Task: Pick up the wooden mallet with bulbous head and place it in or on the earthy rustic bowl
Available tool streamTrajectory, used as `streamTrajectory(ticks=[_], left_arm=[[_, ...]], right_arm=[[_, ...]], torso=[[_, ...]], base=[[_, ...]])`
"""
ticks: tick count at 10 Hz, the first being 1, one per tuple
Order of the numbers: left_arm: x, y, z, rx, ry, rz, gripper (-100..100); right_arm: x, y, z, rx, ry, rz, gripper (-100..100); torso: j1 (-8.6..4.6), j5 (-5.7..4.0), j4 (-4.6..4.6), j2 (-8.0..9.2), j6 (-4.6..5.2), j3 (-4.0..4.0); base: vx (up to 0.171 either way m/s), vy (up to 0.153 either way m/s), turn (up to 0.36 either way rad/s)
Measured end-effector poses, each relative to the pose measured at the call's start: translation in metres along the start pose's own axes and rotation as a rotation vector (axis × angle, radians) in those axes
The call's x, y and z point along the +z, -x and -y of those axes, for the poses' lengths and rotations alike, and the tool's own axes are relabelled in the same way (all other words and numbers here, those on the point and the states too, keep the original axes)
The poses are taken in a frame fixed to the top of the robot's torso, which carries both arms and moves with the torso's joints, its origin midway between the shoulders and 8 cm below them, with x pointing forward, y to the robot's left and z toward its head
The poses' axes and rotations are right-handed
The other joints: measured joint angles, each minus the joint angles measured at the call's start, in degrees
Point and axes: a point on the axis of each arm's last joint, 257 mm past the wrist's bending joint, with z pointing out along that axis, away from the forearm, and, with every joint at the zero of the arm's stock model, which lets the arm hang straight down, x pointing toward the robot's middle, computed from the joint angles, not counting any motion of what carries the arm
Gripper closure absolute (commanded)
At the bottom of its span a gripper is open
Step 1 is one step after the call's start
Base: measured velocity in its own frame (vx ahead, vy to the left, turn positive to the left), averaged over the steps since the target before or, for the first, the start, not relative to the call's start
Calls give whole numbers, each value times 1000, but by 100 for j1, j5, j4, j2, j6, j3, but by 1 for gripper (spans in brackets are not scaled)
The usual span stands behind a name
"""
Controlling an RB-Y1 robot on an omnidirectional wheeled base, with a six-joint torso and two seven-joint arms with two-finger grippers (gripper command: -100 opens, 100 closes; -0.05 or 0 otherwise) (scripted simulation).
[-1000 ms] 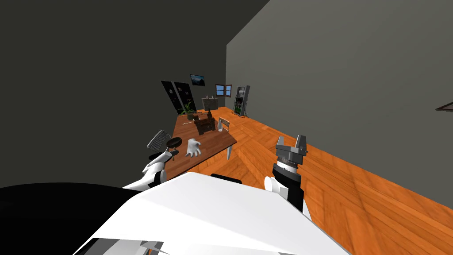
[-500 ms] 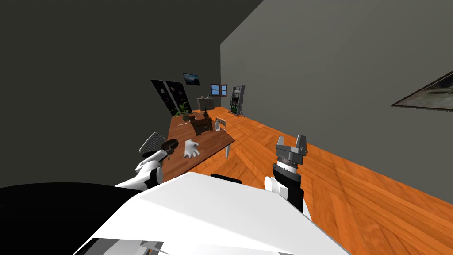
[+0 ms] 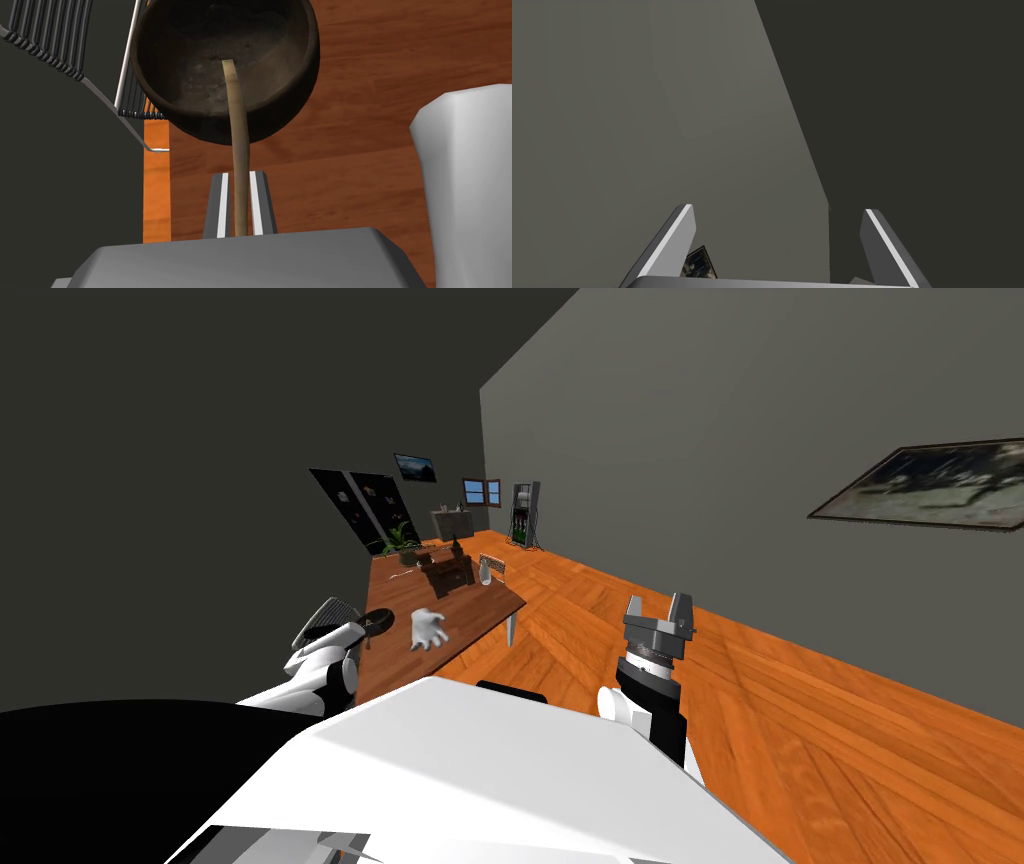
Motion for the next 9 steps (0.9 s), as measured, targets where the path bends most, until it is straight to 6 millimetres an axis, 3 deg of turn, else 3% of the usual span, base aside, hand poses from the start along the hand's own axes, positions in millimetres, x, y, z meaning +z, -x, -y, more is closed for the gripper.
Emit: streamTrajectory(ticks=[4,9], left_arm=[[-4,-16,36,-54,-59,13,100],[-9,-30,67,-109,-111,17,100]], right_arm=[[0,0,0,0,0,0,0],[0,0,0,0,0,0,0]], torso=[[-4,2,0,-4,5,-2],[-14,3,-4,-11,-11,-7]], base=[[-37,65,-180],[-19,50,-105]])
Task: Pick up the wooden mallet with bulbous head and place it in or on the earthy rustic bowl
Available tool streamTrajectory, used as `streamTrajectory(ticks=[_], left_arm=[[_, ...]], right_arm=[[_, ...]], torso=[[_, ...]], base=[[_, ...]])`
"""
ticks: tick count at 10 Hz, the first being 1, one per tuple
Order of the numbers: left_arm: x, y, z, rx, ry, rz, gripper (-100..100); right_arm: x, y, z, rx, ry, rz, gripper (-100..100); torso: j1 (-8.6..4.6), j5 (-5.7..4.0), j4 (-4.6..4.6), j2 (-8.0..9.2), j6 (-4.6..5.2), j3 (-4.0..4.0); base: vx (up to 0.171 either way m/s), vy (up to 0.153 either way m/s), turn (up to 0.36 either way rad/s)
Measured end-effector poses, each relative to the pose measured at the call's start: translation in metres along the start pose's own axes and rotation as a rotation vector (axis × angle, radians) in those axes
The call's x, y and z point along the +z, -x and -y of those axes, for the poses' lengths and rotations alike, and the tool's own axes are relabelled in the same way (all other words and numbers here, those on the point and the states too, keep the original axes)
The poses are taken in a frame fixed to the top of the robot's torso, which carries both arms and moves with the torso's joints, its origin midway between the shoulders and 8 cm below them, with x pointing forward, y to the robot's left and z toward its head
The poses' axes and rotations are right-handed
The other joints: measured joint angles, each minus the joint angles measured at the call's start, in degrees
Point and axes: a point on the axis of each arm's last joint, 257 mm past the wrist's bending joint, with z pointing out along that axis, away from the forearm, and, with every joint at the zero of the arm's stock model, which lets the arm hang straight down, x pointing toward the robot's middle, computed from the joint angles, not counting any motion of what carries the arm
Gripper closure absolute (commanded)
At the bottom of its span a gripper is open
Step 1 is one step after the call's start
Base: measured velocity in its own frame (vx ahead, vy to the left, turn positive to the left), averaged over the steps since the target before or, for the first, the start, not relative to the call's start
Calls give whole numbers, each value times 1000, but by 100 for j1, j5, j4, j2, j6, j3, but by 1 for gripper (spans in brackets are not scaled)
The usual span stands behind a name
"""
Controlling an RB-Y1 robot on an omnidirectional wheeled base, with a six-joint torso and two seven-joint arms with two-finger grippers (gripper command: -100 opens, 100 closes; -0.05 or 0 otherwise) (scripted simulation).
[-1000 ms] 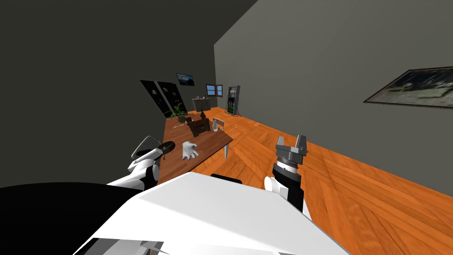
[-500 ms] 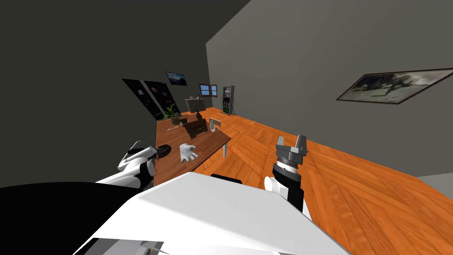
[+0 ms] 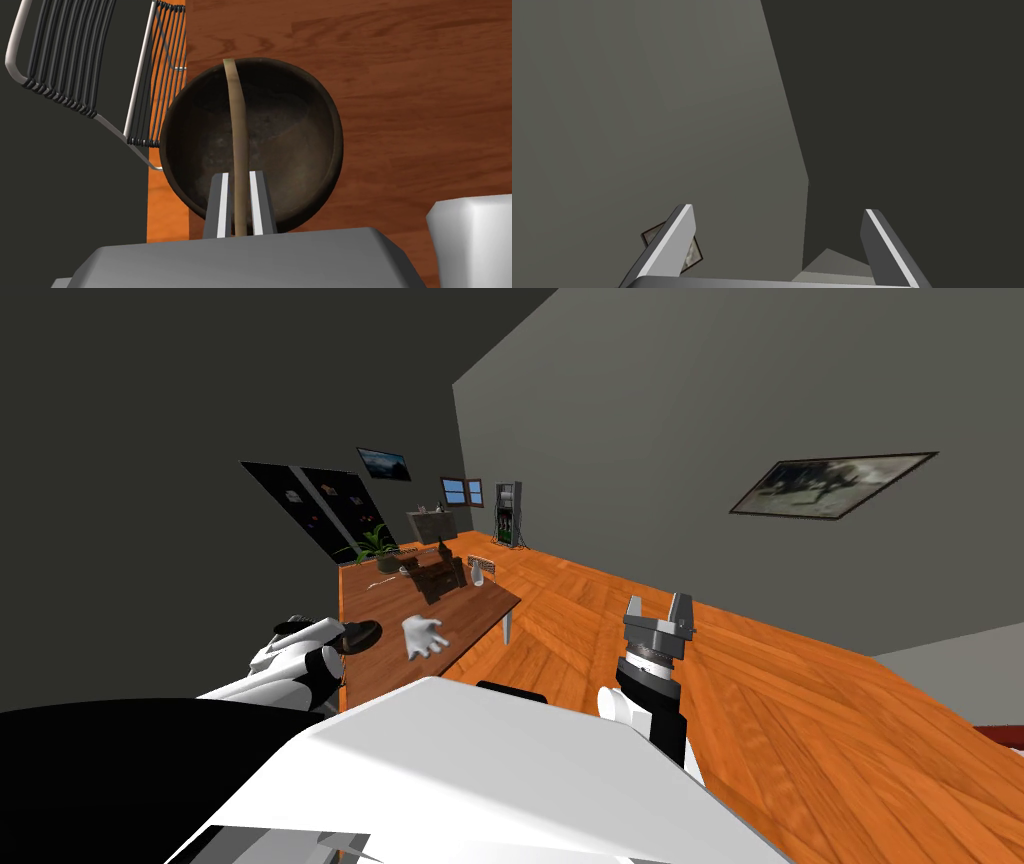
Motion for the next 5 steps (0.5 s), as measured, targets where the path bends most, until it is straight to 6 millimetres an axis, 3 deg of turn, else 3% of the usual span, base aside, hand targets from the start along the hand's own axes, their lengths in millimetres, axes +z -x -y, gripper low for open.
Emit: streamTrajectory(ticks=[2,3,5], left_arm=[[-3,-8,11,-36,-17,-2,100],[-3,-10,12,-40,-17,-4,-100],[-3,-10,12,-39,-17,-5,-100]], right_arm=[[0,0,0,0,0,0,0],[0,0,0,0,0,0,0],[0,0,0,0,0,0,0]], torso=[[-7,-5,2,-5,8,-2],[-11,-2,0,-6,2,-3],[-15,-3,-1,-6,2,-3]], base=[[-4,20,-83],[0,0,0],[0,0,0]])
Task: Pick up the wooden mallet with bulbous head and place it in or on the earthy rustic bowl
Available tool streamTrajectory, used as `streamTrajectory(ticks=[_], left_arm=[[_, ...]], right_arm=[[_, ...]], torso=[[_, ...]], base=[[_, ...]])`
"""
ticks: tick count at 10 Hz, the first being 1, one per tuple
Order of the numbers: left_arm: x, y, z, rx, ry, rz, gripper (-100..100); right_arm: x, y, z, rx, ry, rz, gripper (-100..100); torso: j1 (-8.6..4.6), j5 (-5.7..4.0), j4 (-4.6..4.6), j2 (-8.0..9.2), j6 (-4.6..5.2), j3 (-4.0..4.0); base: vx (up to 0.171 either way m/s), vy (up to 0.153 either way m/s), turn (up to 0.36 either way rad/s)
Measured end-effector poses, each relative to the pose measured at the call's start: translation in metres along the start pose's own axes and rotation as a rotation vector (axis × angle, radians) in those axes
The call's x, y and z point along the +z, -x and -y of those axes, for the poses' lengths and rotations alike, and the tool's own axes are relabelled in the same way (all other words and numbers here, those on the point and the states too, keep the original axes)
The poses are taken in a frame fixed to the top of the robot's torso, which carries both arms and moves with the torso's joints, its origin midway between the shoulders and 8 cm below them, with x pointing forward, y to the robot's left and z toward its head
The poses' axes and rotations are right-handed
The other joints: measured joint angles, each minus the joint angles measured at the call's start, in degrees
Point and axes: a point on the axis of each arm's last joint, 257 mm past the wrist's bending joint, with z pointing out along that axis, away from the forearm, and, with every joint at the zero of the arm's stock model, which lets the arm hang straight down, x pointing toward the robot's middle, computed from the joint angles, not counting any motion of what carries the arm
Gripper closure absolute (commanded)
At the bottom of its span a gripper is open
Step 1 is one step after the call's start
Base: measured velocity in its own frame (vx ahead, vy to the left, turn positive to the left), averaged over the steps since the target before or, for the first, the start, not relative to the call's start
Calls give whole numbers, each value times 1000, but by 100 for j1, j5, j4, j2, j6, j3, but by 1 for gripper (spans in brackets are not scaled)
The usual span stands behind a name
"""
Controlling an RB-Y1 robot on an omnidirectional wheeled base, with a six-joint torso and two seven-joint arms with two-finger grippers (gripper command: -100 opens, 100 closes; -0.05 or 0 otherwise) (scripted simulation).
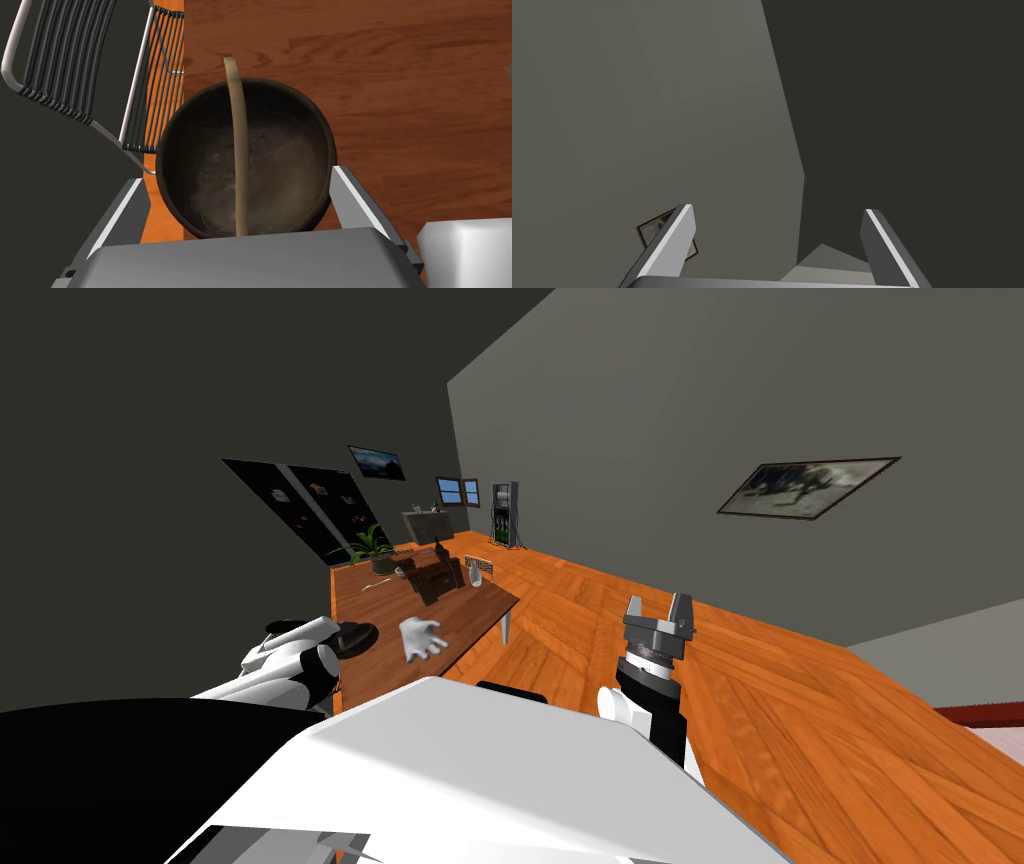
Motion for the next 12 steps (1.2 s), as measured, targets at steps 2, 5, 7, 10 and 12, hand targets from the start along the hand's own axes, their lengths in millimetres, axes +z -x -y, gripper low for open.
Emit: streamTrajectory(ticks=[2,5,7,10,12], left_arm=[[0,0,0,0,0,0,-100],[-2,-10,4,-3,-3,-4,-100],[-8,-27,9,-6,-8,-7,-100],[-18,-54,21,-18,-15,-8,-100],[-18,-54,22,-17,-15,-8,0]], right_arm=[[0,0,0,0,0,0,0],[0,0,0,0,0,0,0],[0,0,0,0,0,0,0],[0,0,0,0,0,0,0],[0,0,0,0,0,0,0]], torso=[[-1,0,0,0,0,0],[-12,-4,2,9,2,5],[-17,-5,3,11,0,6],[-21,-5,3,14,0,8],[-4,-1,1,4,0,2]], base=[[0,0,0],[-22,-26,-30],[-27,-40,-34],[-28,-40,-27],[0,0,0]])
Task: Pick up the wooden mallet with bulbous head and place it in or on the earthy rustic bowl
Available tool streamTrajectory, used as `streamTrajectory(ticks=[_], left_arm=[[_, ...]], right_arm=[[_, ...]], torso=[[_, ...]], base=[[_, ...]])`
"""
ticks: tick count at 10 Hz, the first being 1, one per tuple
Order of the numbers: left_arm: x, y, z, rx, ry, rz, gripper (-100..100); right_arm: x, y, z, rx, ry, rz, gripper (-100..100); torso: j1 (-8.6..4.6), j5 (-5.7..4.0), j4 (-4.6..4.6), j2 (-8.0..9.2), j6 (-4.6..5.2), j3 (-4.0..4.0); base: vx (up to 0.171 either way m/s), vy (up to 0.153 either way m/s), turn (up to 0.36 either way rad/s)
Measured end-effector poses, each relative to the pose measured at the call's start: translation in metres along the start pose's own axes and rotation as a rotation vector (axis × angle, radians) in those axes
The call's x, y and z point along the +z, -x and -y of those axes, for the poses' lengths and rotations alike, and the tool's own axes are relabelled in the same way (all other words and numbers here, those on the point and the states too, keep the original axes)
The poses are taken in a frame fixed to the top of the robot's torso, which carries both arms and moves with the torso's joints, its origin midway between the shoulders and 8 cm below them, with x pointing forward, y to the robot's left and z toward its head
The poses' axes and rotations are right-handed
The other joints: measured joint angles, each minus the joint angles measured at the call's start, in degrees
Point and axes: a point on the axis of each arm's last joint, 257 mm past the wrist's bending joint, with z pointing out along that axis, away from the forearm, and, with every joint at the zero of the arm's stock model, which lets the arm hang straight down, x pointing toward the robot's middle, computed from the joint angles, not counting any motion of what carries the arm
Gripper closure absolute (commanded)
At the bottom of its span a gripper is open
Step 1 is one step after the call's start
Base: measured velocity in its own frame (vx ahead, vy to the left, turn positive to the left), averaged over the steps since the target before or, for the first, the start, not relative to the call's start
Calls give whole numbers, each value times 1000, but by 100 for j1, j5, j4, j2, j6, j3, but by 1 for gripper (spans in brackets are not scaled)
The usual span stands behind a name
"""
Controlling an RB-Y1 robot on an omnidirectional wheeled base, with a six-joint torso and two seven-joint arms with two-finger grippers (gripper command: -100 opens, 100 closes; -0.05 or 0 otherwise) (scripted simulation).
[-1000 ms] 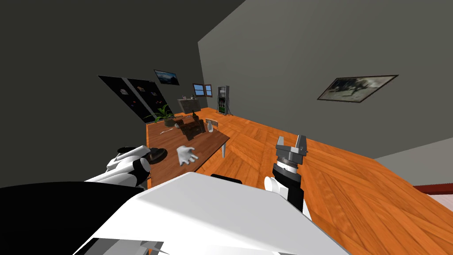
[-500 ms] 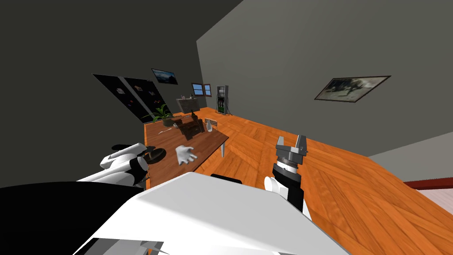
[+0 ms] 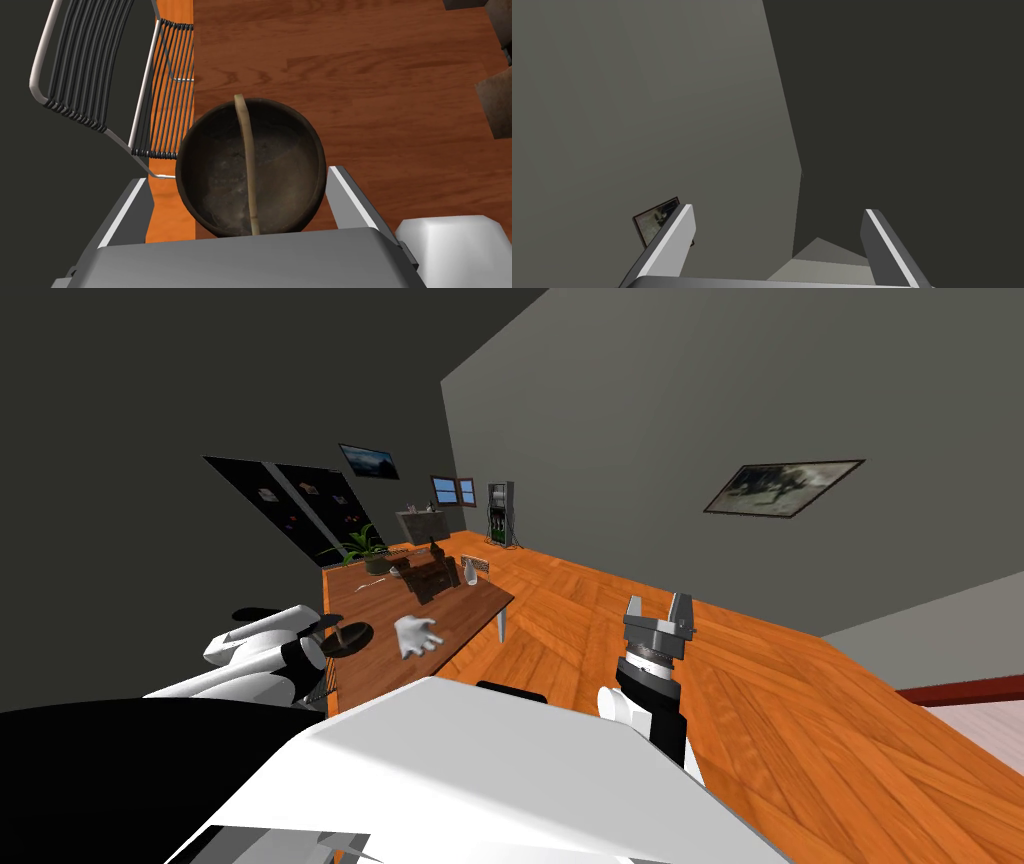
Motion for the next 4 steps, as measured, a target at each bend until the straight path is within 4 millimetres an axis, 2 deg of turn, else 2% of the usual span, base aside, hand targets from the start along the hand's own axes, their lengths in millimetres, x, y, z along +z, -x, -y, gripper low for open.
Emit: streamTrajectory(ticks=[4], left_arm=[[0,0,0,0,0,0,0]], right_arm=[[0,0,0,0,0,0,0]], torso=[[4,1,-1,-3,0,-2]], base=[[0,0,0]])
